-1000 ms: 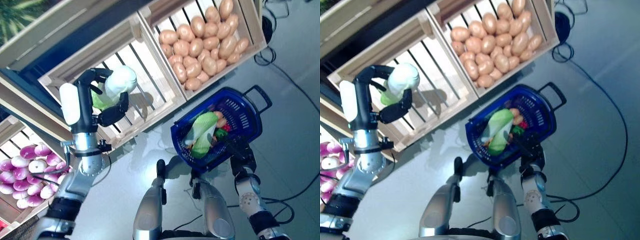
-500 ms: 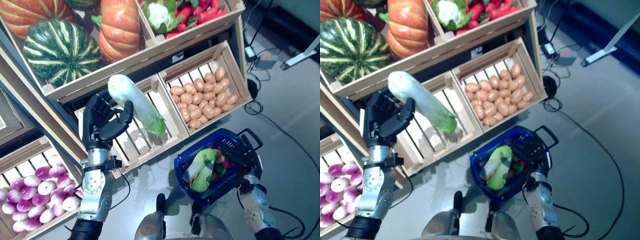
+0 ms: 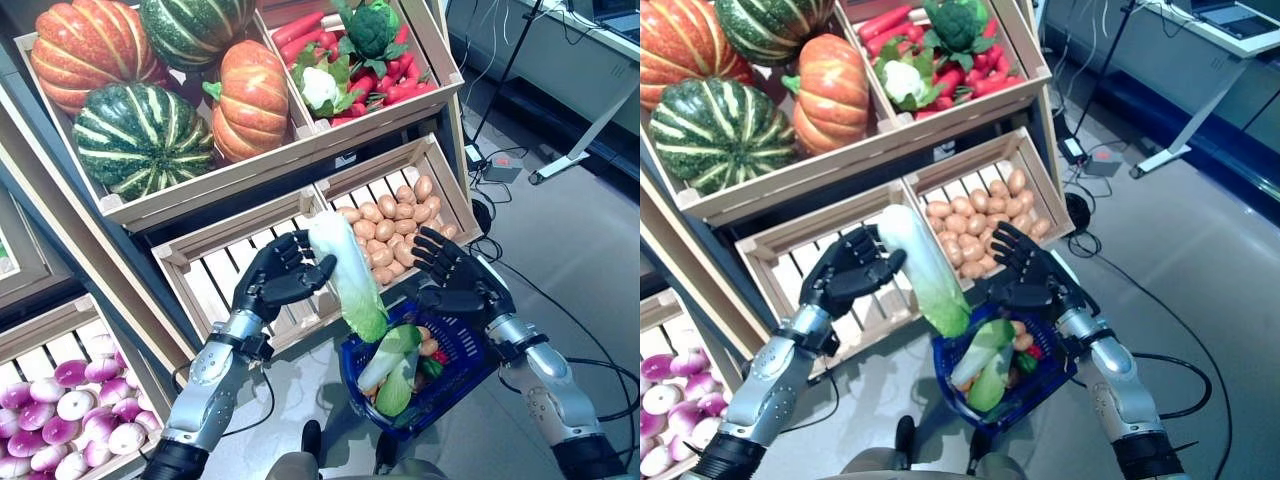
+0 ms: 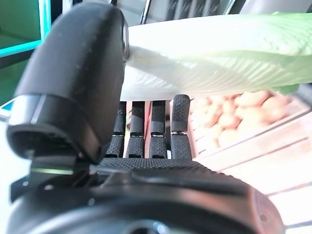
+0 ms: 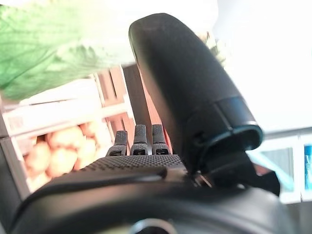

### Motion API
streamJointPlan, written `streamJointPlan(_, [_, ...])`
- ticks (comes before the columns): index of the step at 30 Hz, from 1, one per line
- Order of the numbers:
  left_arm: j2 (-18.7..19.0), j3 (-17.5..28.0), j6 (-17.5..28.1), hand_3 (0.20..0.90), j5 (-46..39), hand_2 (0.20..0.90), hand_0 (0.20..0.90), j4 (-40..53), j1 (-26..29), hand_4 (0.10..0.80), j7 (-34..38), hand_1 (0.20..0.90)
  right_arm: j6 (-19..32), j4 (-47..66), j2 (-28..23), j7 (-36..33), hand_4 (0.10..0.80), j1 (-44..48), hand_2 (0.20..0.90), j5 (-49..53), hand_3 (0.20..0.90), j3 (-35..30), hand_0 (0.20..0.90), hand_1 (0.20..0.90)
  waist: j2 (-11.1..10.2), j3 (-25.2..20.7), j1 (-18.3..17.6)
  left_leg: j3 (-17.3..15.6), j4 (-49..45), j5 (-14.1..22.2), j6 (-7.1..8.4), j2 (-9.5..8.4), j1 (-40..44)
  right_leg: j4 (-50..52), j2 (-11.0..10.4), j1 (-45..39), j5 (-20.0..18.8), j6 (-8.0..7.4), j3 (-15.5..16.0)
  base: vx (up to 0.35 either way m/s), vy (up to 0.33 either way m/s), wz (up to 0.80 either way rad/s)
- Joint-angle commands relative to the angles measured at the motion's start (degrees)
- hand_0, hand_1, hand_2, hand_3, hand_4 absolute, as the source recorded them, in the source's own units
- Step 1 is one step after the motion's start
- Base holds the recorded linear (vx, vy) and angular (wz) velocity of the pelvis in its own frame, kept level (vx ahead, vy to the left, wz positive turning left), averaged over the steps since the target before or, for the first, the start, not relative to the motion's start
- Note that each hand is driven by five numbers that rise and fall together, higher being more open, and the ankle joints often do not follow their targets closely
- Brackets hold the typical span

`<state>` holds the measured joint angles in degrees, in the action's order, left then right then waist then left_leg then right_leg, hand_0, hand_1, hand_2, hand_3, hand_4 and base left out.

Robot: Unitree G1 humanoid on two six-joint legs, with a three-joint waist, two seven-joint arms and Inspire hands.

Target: Put vegetables into the basket

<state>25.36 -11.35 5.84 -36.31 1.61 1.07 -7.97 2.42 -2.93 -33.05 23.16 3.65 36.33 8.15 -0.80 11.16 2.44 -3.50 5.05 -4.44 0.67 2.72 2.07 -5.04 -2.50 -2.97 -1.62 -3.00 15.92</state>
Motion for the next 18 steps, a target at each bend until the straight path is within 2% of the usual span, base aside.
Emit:
streamJointPlan(1, [2.0,-0.8,4.8,0.3,-5.3,0.3,0.3,4.0,8.2,0.4,-2.9,0.3,0.7,3.9,-1.8,4.9,0.8,5.0,0.9,4.1,0.9,2.6,0.9,0.9,-2.4,-8.1,0.8,-0.8,-0.1,3.2,0.98,-0.6,0.5,0.0,-5.2,-1.9,-2.5,-3.3,0.8,0.035,0.014,0.03])
streamJointPlan(12, [1.3,-2.6,5.6,0.3,-10.5,0.3,0.3,5.0,9.0,0.4,-2.0,0.3,-5.1,2.7,-1.5,6.8,0.8,7.6,0.9,3.1,0.9,8.3,0.9,0.9,-2.5,-9.7,1.3,-0.4,-0.1,3.7,0.88,-0.59,1.2,0.0,-5.5,-2.3,-2.3,-3.49,0.3,0.0,0.0,0.0])
streamJointPlan(18, [0.6,-2.5,6.6,0.3,-11.3,0.3,0.3,4.8,8.7,0.4,-1.5,0.3,-10.0,0.3,-1.0,5.1,0.8,8.2,0.9,2.7,0.9,10.3,0.9,0.9,-2.5,-10.4,1.5,-0.2,-0.1,3.7,1.0,-0.51,1.2,0.0,-5.6,-2.3,-2.2,-3.48,0.3,0.0,0.0,0.0])
